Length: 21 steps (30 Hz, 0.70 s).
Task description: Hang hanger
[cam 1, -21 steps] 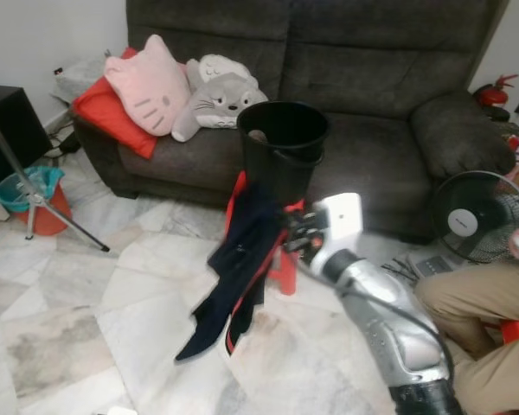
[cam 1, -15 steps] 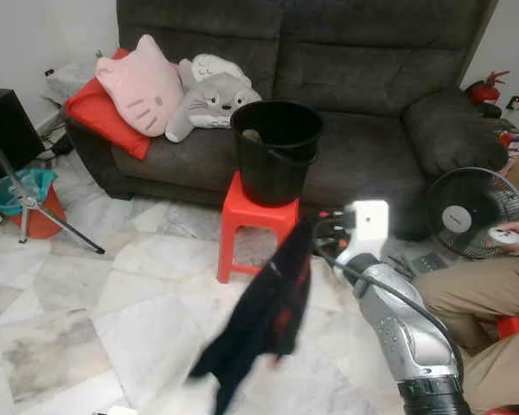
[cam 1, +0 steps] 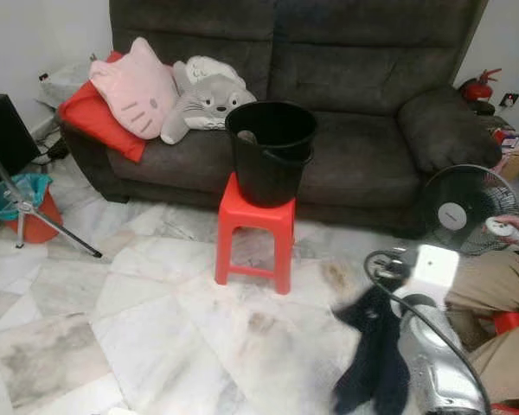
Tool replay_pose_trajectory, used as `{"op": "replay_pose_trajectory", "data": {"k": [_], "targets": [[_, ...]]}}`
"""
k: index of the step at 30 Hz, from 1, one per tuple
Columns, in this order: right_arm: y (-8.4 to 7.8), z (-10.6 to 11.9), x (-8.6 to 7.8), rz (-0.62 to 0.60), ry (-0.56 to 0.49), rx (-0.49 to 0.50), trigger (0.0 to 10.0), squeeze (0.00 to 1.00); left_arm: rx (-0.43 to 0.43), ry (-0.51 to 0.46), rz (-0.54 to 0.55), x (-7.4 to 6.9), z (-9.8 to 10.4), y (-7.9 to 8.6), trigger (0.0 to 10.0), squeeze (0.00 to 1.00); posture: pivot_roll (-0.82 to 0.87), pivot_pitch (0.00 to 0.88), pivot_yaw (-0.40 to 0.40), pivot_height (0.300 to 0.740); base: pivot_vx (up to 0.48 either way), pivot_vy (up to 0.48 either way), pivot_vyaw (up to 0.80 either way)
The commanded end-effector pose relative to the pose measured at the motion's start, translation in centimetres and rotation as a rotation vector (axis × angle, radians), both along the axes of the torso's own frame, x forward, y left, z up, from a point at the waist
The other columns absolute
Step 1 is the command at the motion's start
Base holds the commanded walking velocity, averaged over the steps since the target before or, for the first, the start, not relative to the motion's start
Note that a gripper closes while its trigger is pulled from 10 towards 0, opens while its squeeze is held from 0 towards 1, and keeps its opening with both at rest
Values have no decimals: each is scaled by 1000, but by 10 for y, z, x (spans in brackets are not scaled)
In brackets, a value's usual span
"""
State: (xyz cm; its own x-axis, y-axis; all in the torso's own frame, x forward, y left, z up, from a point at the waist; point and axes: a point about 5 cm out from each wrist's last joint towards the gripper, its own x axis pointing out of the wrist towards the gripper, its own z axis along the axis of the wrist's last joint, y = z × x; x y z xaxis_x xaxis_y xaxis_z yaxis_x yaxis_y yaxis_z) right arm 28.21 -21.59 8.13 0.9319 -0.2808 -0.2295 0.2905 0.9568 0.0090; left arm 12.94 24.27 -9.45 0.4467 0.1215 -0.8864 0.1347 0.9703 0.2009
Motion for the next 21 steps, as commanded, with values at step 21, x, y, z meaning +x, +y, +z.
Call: {"op": "replay_pose_trajectory", "data": {"k": [21], "targets": [[0, 21, -50, 44, -126, -212, 10000, 0, 3, -13, 39, -6, -1, 2, 10000, 0, 45, 0, 10, 732, 0, 0, 0]]}}
